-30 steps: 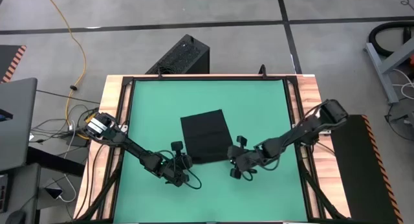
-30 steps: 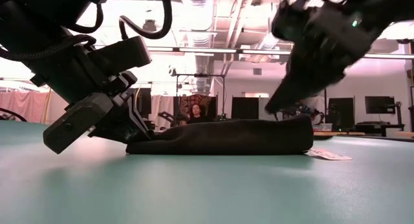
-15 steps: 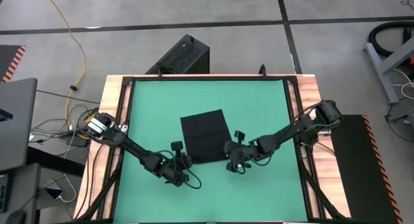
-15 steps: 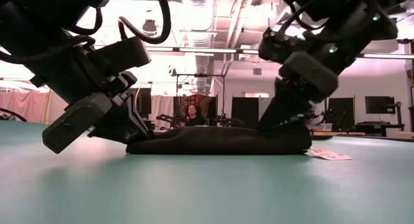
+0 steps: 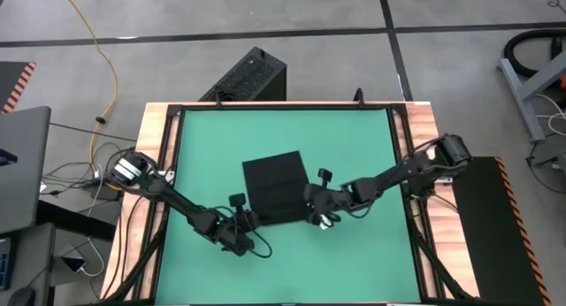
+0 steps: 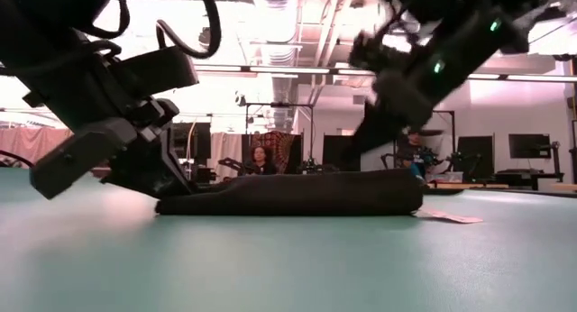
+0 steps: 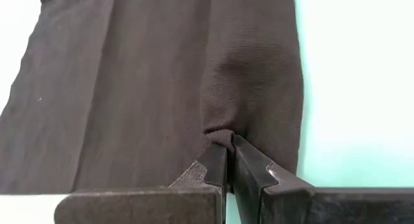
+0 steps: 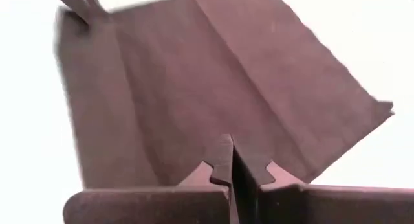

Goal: Roll towel
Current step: Roll the black towel

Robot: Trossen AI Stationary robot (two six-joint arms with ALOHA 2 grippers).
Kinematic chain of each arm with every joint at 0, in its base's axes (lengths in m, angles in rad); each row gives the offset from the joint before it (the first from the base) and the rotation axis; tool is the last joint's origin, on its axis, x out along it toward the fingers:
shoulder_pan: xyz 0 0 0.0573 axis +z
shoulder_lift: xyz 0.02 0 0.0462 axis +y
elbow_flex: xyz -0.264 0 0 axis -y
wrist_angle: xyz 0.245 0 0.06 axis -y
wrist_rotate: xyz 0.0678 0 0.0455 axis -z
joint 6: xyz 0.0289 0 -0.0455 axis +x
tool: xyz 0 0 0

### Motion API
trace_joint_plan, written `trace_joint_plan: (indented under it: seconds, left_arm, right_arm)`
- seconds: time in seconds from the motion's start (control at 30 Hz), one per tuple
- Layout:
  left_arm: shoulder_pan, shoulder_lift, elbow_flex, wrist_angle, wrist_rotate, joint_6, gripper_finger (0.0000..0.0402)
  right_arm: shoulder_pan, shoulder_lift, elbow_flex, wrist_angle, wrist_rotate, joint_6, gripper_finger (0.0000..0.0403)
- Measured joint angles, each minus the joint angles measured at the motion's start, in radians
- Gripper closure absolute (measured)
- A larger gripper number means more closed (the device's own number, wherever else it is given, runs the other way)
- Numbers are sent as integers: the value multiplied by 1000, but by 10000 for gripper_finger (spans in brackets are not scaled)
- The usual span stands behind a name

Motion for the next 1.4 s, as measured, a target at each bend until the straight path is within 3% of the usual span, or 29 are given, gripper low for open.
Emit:
trace_joint_plan:
  seconds: [0.27,0.57,0.7,0.9,1.4]
  left_arm:
    - [-11,-89,0,-83,-13,-31,401]
    - [-11,-93,0,-133,-12,-87,401]
    - [-11,-93,0,-150,-11,-117,401]
    - [-10,-93,0,-165,-11,-133,401]
    - [-3,-93,0,-219,-2,-193,401]
  right_arm:
    - [72,-17,-11,127,-28,-149,383]
    - [104,4,-97,328,-87,-164,386]
    - [116,4,-109,349,-164,-177,386]
    - [104,4,-110,355,-165,-182,387]
    - [65,163,-109,562,-168,-183,387]
